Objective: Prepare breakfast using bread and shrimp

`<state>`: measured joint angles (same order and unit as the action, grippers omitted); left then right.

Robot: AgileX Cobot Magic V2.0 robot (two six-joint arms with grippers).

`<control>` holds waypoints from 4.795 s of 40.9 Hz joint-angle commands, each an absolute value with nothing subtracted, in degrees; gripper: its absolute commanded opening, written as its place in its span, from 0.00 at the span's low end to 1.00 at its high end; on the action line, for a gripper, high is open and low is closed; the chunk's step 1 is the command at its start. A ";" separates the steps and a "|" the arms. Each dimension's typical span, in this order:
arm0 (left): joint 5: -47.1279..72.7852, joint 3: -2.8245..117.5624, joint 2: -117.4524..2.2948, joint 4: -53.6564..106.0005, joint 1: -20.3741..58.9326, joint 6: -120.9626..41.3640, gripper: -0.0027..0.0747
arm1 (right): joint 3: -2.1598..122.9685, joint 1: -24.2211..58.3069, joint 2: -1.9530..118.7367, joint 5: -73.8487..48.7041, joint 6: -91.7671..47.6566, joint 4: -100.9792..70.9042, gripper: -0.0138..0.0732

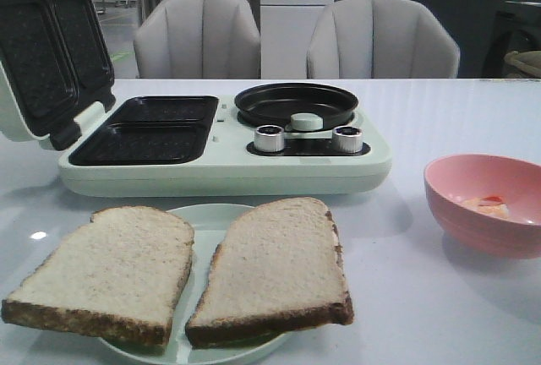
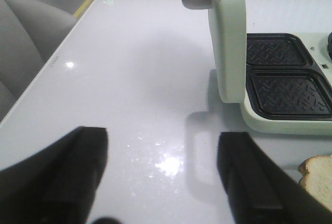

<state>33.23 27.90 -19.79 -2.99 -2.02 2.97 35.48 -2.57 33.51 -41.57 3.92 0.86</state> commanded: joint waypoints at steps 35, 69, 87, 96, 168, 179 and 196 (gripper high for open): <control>31.89 24.27 -57.49 -53.70 58.46 14.01 0.79 | 36.73 -2.81 34.11 -36.76 3.47 0.44 0.78; 38.79 24.61 -83.88 -89.74 60.04 49.10 0.53 | 36.73 -2.81 34.11 -36.76 3.47 0.44 0.78; 40.13 24.61 -83.88 -89.87 60.45 49.10 0.16 | 36.73 -2.81 34.11 -36.76 3.47 0.44 0.78; 51.91 26.68 -78.07 -89.91 67.53 49.10 0.16 | 36.73 -2.81 34.11 -36.76 3.47 0.44 0.78; 25.75 80.46 -111.48 -106.49 22.02 46.70 0.16 | 36.73 -2.81 34.11 -36.76 3.47 0.44 0.78; 20.76 80.36 -112.31 -106.49 20.37 45.42 0.36 | 36.73 -2.81 34.11 -36.76 3.47 0.44 0.78; 21.63 80.14 -111.82 -106.49 20.37 45.53 0.69 | 36.73 -2.81 34.11 -36.76 3.47 0.44 0.78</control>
